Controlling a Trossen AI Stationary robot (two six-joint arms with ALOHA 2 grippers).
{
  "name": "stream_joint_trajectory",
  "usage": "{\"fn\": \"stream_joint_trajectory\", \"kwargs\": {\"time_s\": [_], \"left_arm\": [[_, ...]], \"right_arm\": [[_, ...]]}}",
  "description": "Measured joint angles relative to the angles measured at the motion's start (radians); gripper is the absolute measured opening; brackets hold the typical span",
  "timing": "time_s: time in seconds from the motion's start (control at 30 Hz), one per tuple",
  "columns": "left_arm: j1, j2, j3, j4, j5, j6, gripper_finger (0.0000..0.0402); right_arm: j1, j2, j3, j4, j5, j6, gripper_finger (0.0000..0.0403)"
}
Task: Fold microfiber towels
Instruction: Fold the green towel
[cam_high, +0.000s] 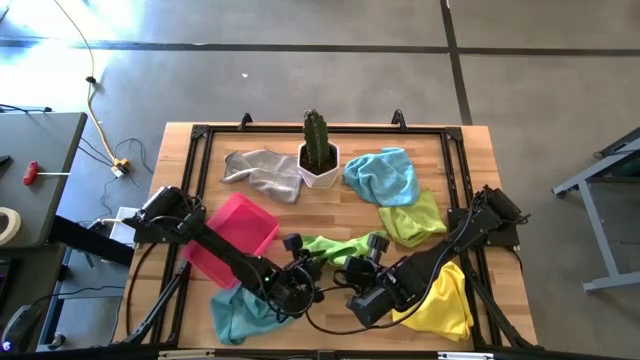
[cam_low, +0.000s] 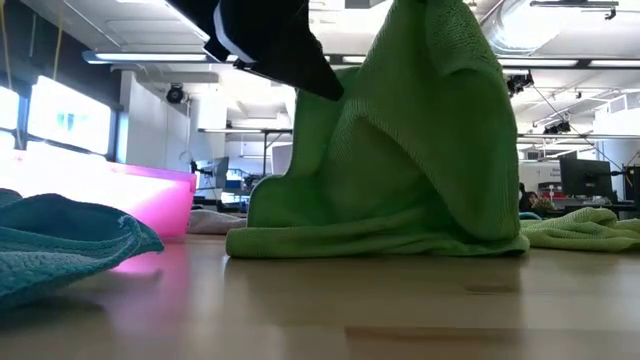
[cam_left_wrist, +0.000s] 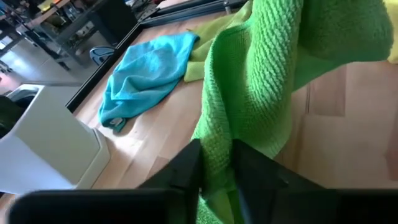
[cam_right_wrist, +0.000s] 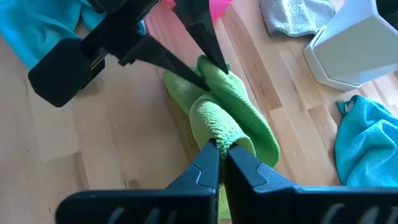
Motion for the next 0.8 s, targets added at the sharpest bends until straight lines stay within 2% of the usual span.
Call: {"fn": "stream_joint_trajectory", "kwargs": {"time_s": [0.17,0.37,0.53,0.67,0.8], "left_arm": [[-0.004,-0.001,0.0,0.0,0.006,0.037,0.0007],[-0.027,-0.063,0.0,-0.024,0.043,0.097,0.0003],[-0.053,-0.168,0.0,-0.09,0.056,0.128,0.0002],[-0.07,-0.243,0.0,-0.159,0.155,0.128,0.0001],[-0.082,-0.278,0.002,-0.2,0.297,0.098,0.0001]], "right_arm": [[0.001,0.0,0.0,-0.011,-0.007,0.0,0.0],[0.019,0.0,0.0,-0.029,-0.027,-0.075,0.0],[0.043,0.001,0.0,-0.028,-0.024,-0.092,0.0004],[0.062,0.003,0.0,-0.019,-0.025,-0.079,0.0024],[0.092,0.034,0.0,-0.02,-0.03,-0.063,0.0071]]}}
